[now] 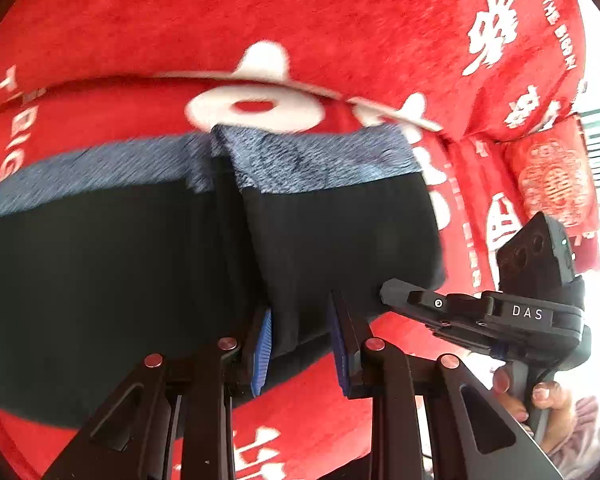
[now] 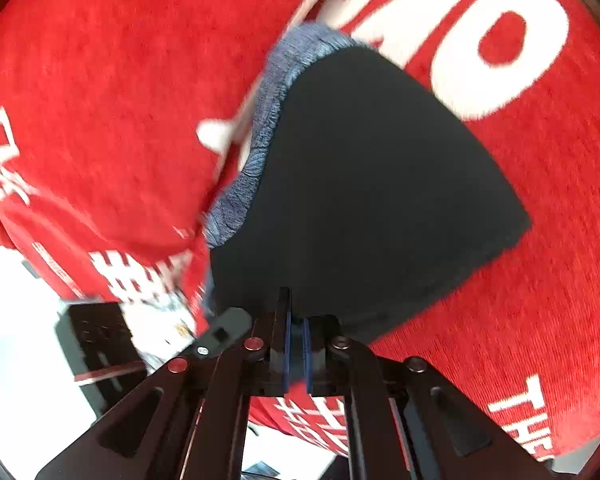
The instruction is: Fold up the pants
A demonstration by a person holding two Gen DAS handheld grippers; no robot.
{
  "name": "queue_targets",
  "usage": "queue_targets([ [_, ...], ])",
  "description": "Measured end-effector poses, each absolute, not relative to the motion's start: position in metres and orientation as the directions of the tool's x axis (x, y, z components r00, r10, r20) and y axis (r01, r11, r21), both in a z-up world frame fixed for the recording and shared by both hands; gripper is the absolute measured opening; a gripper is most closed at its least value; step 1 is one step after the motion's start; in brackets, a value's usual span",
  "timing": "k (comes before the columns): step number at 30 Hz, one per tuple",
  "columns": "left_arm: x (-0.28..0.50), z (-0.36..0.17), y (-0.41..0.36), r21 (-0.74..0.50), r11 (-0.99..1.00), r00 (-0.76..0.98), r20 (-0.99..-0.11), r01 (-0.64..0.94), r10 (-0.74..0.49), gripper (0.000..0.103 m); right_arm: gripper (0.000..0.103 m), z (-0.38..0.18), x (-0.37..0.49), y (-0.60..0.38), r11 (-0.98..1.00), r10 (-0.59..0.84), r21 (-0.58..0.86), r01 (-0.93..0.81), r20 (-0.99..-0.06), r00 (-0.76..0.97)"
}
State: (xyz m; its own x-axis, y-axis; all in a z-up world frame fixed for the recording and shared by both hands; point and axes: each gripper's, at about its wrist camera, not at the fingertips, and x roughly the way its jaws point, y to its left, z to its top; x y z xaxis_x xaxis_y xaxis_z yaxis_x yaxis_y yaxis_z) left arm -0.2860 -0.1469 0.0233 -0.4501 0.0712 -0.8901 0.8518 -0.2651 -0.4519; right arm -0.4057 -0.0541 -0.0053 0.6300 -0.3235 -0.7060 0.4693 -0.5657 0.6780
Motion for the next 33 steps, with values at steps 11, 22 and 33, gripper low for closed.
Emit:
queue_targets([
  [11, -0.27, 0.033, -0.15, -0.307, -0.208, -0.322, -0.946, 0.929, -0.044, 0.059, 0.063, 0.046, -0.402, -0.076, -0.284, -0.217, 0.654, 0.701, -0.756, 0.618],
  [22, -0.28, -0.007, -0.182, -0.429, -0.119, -0.424, -0.903, 0.896, 0.061, 0.075, 0.062, 0.002, -0.518, -0.14, -0.415, -0.333, 0.656, 0.631, -0.755, 0.565],
  [33, -0.266, -0.004, -0.153, -0.426, -0.131, -0.421, -0.905, 0.895, 0.062, 0.075, 0.035, 0.007, -0.508, -0.149, -0.335, -0.202, 0.588, 0.736, -0.808, 0.553],
])
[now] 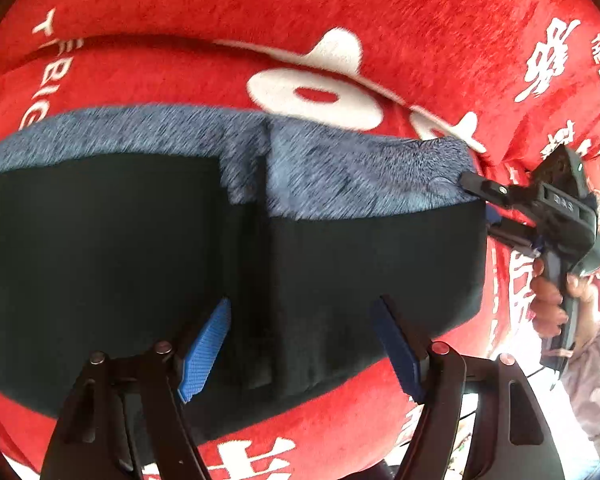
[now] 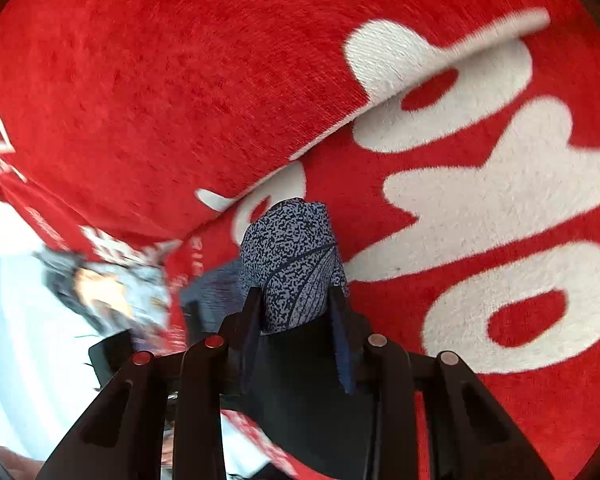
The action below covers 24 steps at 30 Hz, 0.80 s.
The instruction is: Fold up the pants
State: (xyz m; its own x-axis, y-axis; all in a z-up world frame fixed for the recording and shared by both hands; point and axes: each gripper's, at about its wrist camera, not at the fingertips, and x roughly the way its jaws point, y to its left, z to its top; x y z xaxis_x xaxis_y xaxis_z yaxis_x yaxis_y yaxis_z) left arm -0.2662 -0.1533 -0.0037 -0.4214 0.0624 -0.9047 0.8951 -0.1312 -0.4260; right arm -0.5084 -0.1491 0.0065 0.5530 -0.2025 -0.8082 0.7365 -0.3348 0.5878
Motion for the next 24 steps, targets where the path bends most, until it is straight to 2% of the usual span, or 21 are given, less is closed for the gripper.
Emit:
queue_targets([
  [1, -0.265, -0.007, -0.15, -0.41, -0.125, -0.405, -0.912, 0.904, 0.066, 0.074, 0.035, 0.002, -0.501, -0.154, -0.319, -0.16, 0.474, 0.821, -0.88, 0.446],
  [4, -0.265, -0.011, -0.145, -0.366, -0.124, -0.362, -0.93, 0.922, 0.055, 0.071, 0.046, 0.005, -0.478, -0.162, -0.255, -0.164, 0.34, 0.905, -0.938, 0.306],
  [6, -0.264, -0.003, -0.142, -0.323, -0.142, -0.324, -0.946, 0.936, 0.018, 0.071, 0.051, 0.016, -0.462, -0.162, -0.202, -0.168, 0.25, 0.947, -0.961, 0.218],
  [10, -0.254, 0.012, -0.14, -0.228, -0.167, -0.239, -0.97, 0.959, -0.047, 0.072, 0.052, 0.055, -0.438, -0.151, -0.121, -0.232, 0.091, 0.988, -0.971, 0.061],
  [13, -0.245, 0.022, -0.141, -0.148, -0.173, -0.166, -0.982, 0.974, -0.095, 0.072, 0.049, 0.083, -0.411, -0.145, -0.068, -0.297, 0.172, 0.983, -0.944, 0.145],
  [16, -0.235, 0.022, -0.14, -0.082, -0.168, -0.102, -0.988, 0.982, -0.113, 0.072, 0.049, 0.08, -0.369, -0.155, -0.024, -0.25, 0.317, 0.948, -0.92, 0.301],
  [21, -0.214, 0.017, -0.137, -0.064, -0.123, -0.076, -0.992, 0.99, -0.096, 0.072, 0.045, 0.05, -0.295, -0.191, -0.009, -0.231, 0.38, 0.925, -0.901, 0.368],
  [24, -0.202, 0.012, -0.136, -0.054, -0.1, -0.064, -0.994, 0.993, -0.091, 0.072, 0.039, 0.006, -0.267, -0.193, -0.03, -0.101, 0.386, 0.922, -0.919, 0.381],
])
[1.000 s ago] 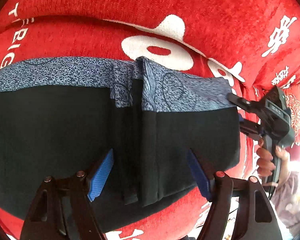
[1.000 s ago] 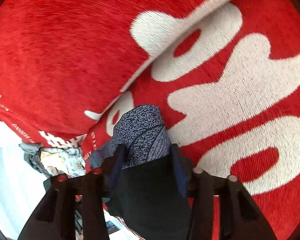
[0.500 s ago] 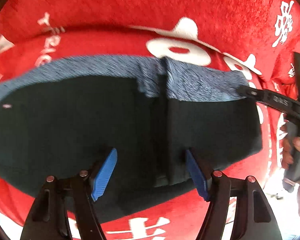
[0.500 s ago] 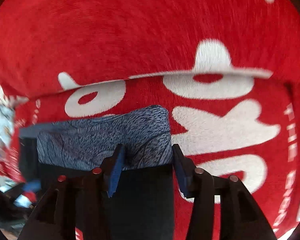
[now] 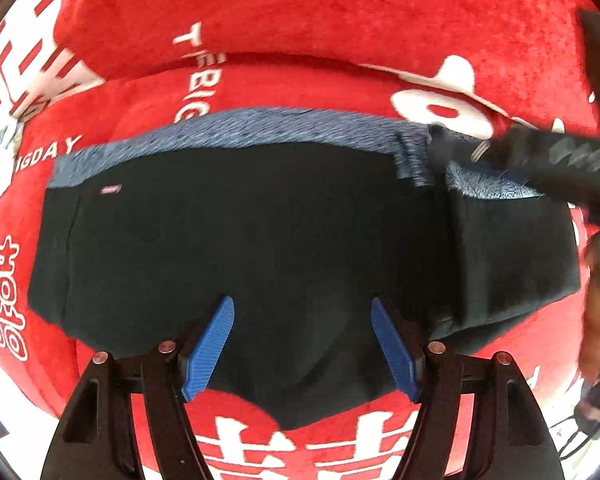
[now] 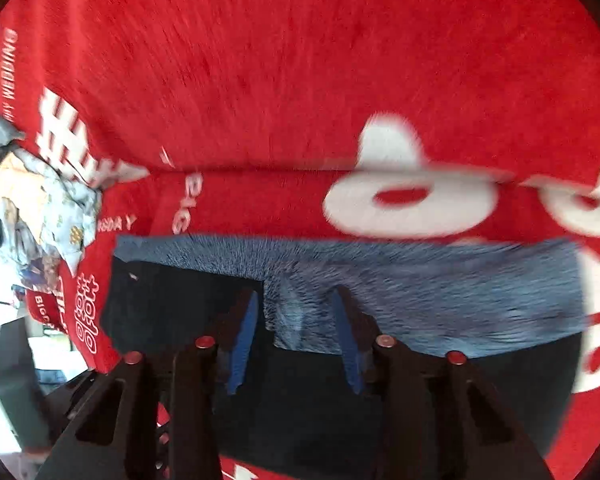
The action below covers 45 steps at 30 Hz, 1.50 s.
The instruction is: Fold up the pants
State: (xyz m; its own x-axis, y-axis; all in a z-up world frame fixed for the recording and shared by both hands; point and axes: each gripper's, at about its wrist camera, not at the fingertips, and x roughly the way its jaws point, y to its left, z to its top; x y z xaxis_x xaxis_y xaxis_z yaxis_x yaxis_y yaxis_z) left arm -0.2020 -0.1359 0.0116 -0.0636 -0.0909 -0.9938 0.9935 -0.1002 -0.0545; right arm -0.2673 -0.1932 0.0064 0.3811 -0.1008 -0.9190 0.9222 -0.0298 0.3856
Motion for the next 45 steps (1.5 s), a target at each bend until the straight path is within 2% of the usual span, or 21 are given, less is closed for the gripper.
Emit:
queue_targets([
  [5, -0.178, 0.005, -0.133, -0.048, -0.054, -0.052, -0.995, 0.997, -0.083, 0.072, 0.039, 0.019, -0.235, -0.17, 0.146, -0.09, 0.256, 0.955, -0.958, 0.271],
  [11, -0.158, 0.003, -0.125, -0.023, -0.016, -0.024, -0.998, 1.0, -0.064, 0.072, 0.041, 0.026, -0.22, -0.164, 0.168, -0.067, 0.176, 0.97, -0.98, 0.189],
  [12, -0.155, 0.004, -0.125, -0.023, -0.012, -0.023, -0.997, 1.0, -0.067, 0.075, 0.042, 0.031, -0.225, -0.164, 0.168, -0.066, 0.173, 0.971, -0.98, 0.186],
  [13, -0.152, 0.005, -0.123, -0.022, -0.007, -0.022, -0.997, 1.0, -0.069, 0.082, 0.042, 0.032, -0.226, -0.162, 0.168, -0.064, 0.167, 0.972, -0.982, 0.179],
  [14, -0.148, 0.005, -0.123, -0.023, -0.001, -0.023, -0.997, 1.0, -0.073, 0.094, 0.042, 0.033, -0.225, -0.161, 0.168, -0.064, 0.158, 0.973, -0.983, 0.171],
  [15, -0.145, 0.006, -0.123, -0.024, 0.006, -0.024, -0.997, 1.0, -0.078, 0.097, 0.042, 0.032, -0.223, -0.161, 0.168, -0.061, 0.152, 0.974, -0.985, 0.164],
  [27, -0.112, 0.006, -0.12, -0.021, 0.07, -0.018, -0.998, 0.997, -0.054, 0.097, 0.045, 0.039, -0.185, -0.147, 0.225, -0.023, 0.168, 0.96, -0.984, 0.178],
  [45, -0.054, -0.015, -0.121, -0.036, 0.167, -0.031, -0.999, 0.985, -0.028, 0.097, 0.062, 0.028, -0.14, -0.131, 0.284, 0.051, 0.144, 0.948, -0.989, 0.136],
])
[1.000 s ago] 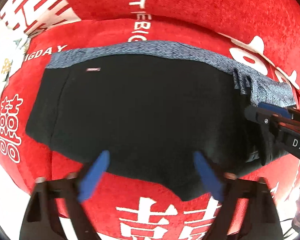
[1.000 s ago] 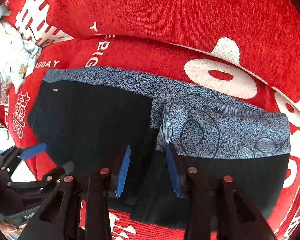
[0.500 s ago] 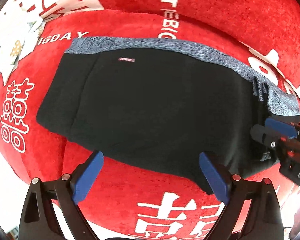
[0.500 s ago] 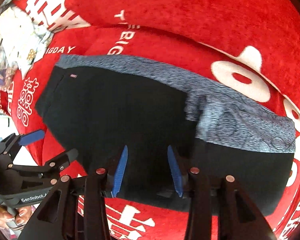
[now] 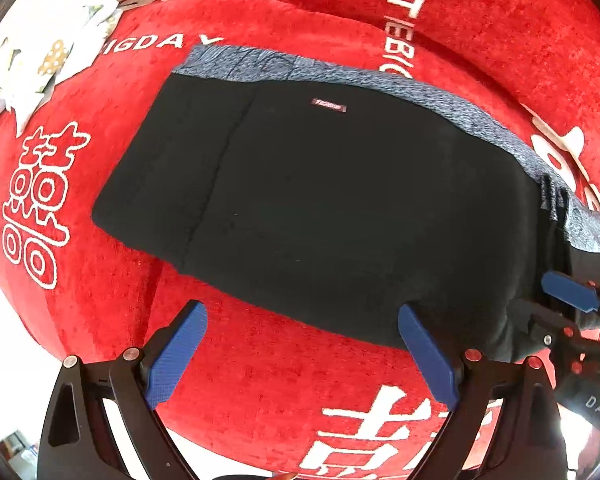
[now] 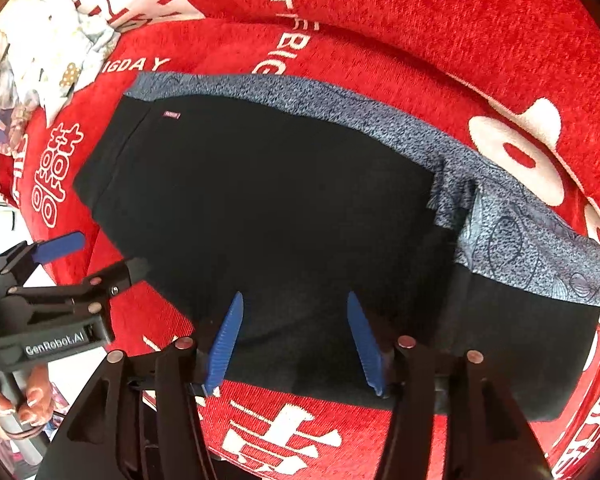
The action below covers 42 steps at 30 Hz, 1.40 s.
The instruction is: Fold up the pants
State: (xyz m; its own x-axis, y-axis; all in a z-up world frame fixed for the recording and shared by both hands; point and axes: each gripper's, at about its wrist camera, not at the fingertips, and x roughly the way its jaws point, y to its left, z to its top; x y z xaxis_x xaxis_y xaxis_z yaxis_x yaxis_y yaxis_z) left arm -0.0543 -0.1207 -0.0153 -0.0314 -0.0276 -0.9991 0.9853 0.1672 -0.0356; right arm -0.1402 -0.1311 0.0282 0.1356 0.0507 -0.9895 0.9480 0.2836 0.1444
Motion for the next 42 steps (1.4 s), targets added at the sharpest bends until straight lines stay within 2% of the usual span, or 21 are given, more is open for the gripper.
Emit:
queue_targets([
  [1, -0.053, -0.017, -0.121, -0.038, 0.171, -0.034, -0.999, 0.984, -0.025, 0.097, 0.062, 0.028, -0.139, -0.13, 0.282, 0.056, 0.145, 0.948, -0.989, 0.135],
  [2, -0.05, -0.019, -0.121, -0.045, 0.181, -0.041, -0.999, 0.983, -0.022, 0.102, 0.062, 0.027, -0.138, -0.129, 0.28, 0.06, 0.144, 0.949, -0.989, 0.132],
  [5, -0.042, -0.024, -0.122, -0.063, 0.206, -0.061, -0.998, 0.977, -0.016, 0.102, 0.068, 0.024, -0.134, -0.126, 0.28, 0.07, 0.137, 0.95, -0.99, 0.122],
  [8, -0.036, -0.028, -0.122, -0.071, 0.223, -0.07, -0.998, 0.972, -0.012, 0.102, 0.081, 0.022, -0.13, -0.124, 0.281, 0.07, 0.125, 0.952, -0.992, 0.109],
  [11, -0.029, -0.032, -0.119, -0.074, 0.233, -0.075, -0.997, 0.97, -0.008, 0.102, 0.084, 0.021, -0.127, -0.123, 0.281, 0.055, 0.104, 0.954, -0.994, 0.092],
  [21, -0.001, -0.042, -0.109, -0.065, 0.276, -0.071, -0.997, 0.959, 0.011, 0.102, 0.084, 0.0, -0.125, -0.119, 0.244, 0.144, 0.126, 0.962, -0.985, 0.092],
  [29, 0.066, -0.048, -0.103, -0.055, 0.381, -0.06, -0.998, 0.923, 0.003, 0.102, 0.085, -0.004, -0.126, -0.119, 0.239, 0.151, 0.128, 0.962, -0.984, 0.093],
  [42, 0.11, -0.062, -0.084, -0.348, 0.5, -0.333, -0.935, 0.793, -0.123, 0.102, 0.091, -0.011, -0.114, -0.11, 0.252, 0.152, 0.122, 0.96, -0.985, 0.085],
])
